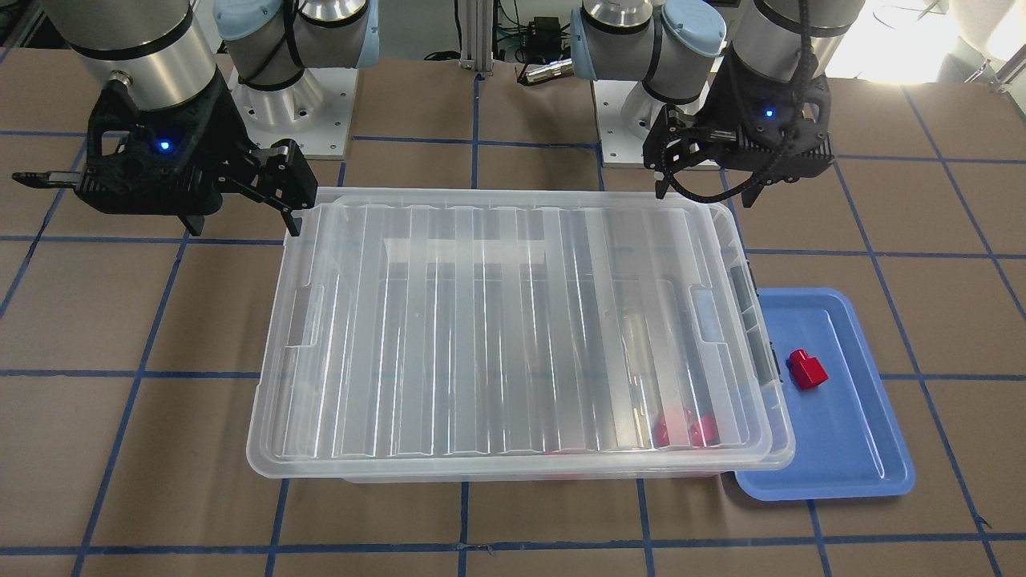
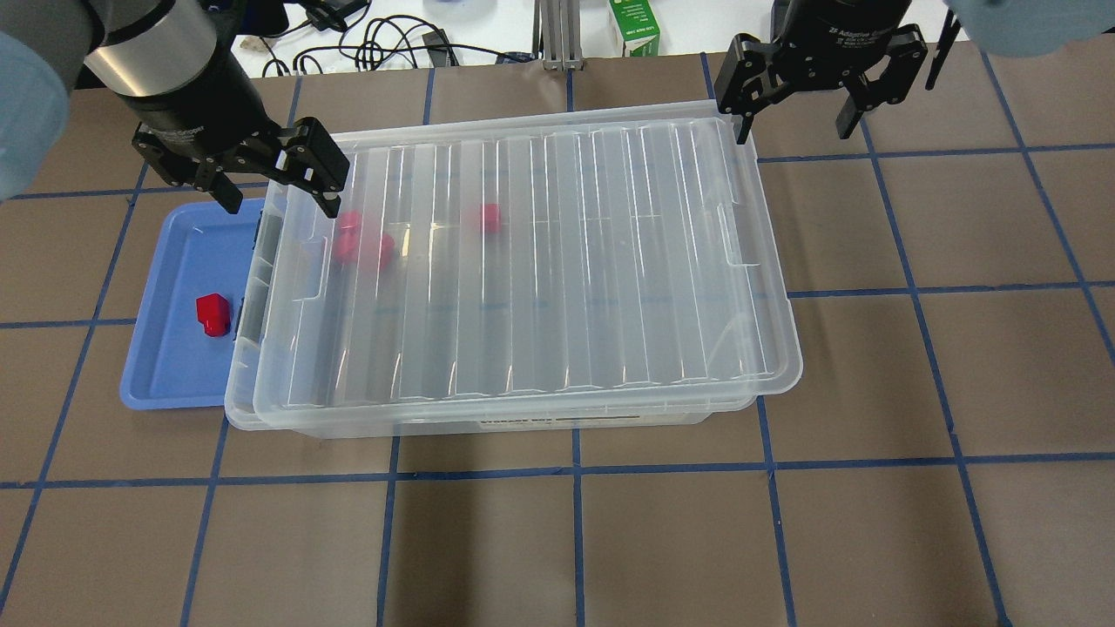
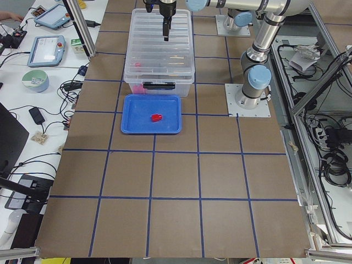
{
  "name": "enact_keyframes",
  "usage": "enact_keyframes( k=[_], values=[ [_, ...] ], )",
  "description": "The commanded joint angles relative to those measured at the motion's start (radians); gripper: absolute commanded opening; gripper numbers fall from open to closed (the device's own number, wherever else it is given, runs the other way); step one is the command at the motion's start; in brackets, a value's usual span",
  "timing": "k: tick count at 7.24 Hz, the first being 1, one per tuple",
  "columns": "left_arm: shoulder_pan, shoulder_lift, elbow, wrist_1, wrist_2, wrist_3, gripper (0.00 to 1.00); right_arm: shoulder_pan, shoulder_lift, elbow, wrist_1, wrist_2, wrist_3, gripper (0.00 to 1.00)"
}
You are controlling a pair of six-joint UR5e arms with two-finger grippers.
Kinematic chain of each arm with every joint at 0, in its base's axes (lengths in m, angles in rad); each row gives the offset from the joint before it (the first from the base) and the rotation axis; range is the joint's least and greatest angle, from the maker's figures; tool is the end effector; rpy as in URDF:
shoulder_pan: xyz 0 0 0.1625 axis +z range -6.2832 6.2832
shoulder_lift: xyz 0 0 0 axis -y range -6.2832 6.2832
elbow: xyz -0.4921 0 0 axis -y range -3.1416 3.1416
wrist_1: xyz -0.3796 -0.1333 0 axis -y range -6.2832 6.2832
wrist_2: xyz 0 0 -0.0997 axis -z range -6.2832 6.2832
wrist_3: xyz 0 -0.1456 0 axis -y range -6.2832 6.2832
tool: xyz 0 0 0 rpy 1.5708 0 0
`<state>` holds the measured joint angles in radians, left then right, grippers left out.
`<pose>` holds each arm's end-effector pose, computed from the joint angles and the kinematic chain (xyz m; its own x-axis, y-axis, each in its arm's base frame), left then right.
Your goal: Place red block in blue tray from box
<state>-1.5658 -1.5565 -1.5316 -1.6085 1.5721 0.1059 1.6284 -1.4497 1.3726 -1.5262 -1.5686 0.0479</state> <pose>-0.1307 -0.4747 0.5308 -0.9949 0.1007 -0.0030 0.1007 0.9948 -0.0156 0.1646 -0.5337 0.5380 -0.9999 -0.0098 -0.0037 -0.0097 0.9994 -0.0324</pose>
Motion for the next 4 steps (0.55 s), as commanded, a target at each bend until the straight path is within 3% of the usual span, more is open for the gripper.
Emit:
enact_keyframes(
  k=[1, 4],
  values=[
    [0.001, 0.001, 0.001, 0.001, 0.003, 0.0, 1.0, 0.001, -0.001, 0.002, 0.001, -0.002, -0.002, 1.0],
    [0.0, -0.016, 0.001, 0.002, -0.001, -0.003, 1.0, 0.001, -0.001, 0.002, 0.001, -0.004, -0.002, 1.0]
  ],
)
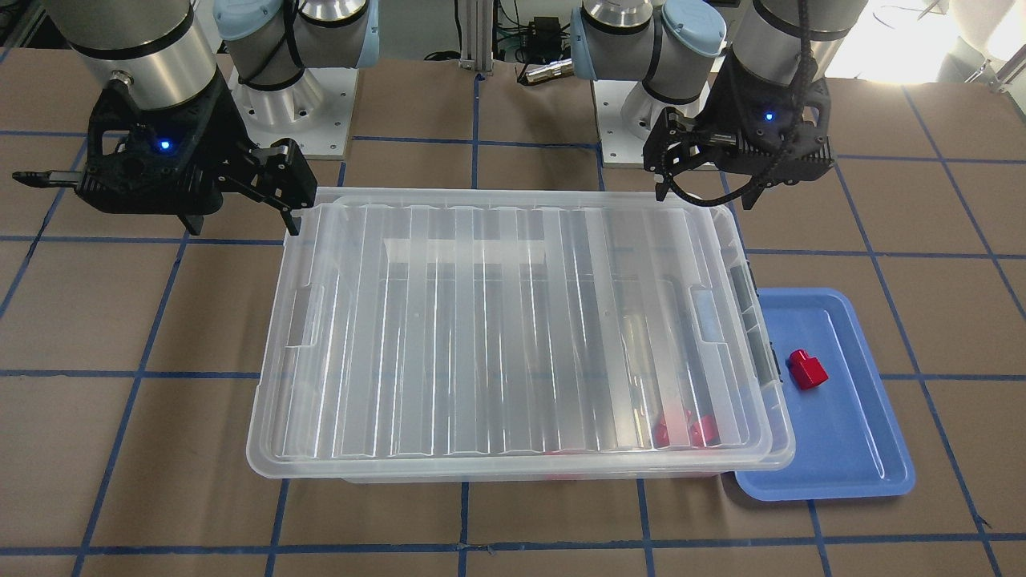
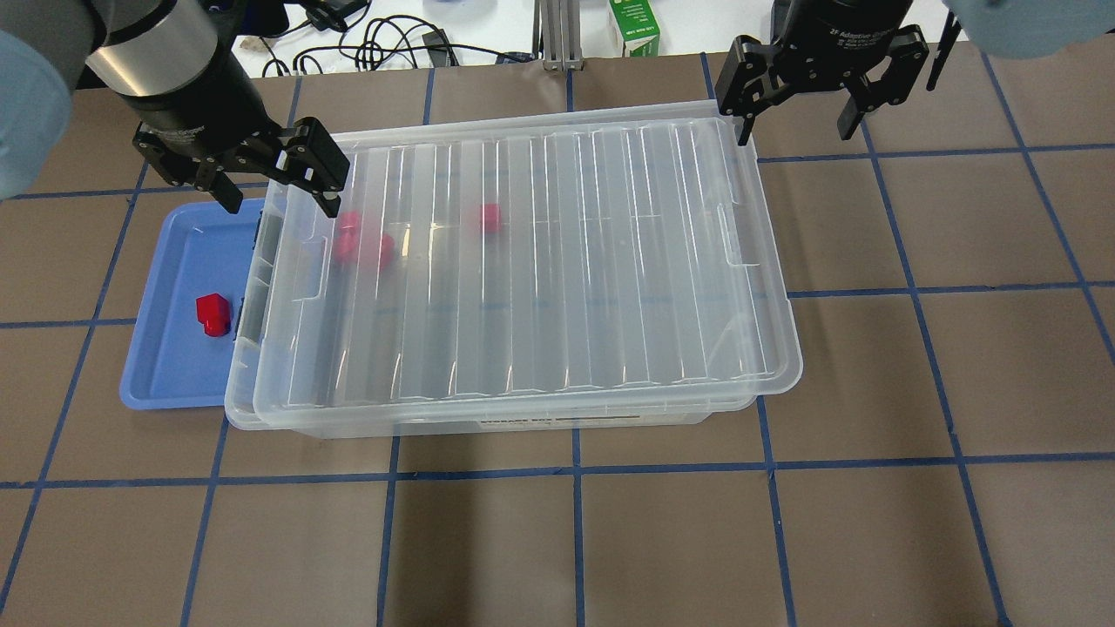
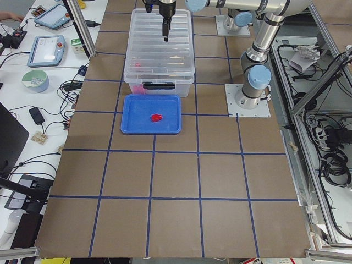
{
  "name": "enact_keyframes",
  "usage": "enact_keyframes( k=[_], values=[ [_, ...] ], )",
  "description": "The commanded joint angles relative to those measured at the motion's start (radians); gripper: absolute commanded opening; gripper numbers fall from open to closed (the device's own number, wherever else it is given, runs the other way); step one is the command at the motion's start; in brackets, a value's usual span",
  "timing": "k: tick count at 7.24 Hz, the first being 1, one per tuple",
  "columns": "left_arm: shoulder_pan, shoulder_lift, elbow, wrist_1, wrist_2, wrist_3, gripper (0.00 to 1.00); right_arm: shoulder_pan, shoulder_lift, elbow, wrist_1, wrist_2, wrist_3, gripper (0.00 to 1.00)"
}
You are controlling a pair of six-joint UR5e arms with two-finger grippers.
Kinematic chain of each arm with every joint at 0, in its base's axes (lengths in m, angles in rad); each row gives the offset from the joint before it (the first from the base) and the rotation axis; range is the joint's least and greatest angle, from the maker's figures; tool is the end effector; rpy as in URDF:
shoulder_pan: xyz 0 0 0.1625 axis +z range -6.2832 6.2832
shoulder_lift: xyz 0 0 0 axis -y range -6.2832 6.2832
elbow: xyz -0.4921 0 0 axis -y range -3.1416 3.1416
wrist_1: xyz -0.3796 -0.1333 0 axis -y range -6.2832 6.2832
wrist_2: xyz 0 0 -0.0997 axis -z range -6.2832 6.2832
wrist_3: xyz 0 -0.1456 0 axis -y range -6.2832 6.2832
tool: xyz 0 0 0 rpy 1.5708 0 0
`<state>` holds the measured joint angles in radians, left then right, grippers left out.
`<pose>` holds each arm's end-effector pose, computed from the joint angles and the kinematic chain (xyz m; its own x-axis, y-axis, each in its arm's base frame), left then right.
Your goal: Place red block in blue tray from box
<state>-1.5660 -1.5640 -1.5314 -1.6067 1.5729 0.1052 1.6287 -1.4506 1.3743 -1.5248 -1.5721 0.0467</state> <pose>-0.1307 -0.4777 0.5276 -0.9950 0.1002 -0.0032 0.1002 0.9949 -0.0100 0.1642 -0.5330 0.5375 -0.9999 -0.0112 -0.0001 -0.0112 0.9995 -0.0303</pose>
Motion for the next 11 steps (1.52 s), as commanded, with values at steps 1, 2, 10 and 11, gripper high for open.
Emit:
enact_keyframes(
  k=[1, 2, 10, 11],
  values=[
    [0.001, -0.001, -0.001, -0.002, 0.004, -0.002, 1.0, 0.0, -0.001, 0.0, 0.0, 0.0, -0.001, 1.0],
    [0.001, 0.001, 0.002, -0.002, -0.001, -0.002, 1.0, 0.0, -0.001, 0.0, 0.0, 0.0, 0.001, 1.0],
    [0.001, -0.005, 0.004, -0.001, 0.005, -0.002, 1.0, 0.0, -0.001, 0.002, 0.0, 0.001, 0.001, 1.0],
    [0.003, -0.001, 0.004, -0.001, 0.006, -0.002, 1.0, 0.0, -0.001, 0.002, 0.0, 0.001, 0.001, 1.0]
  ],
)
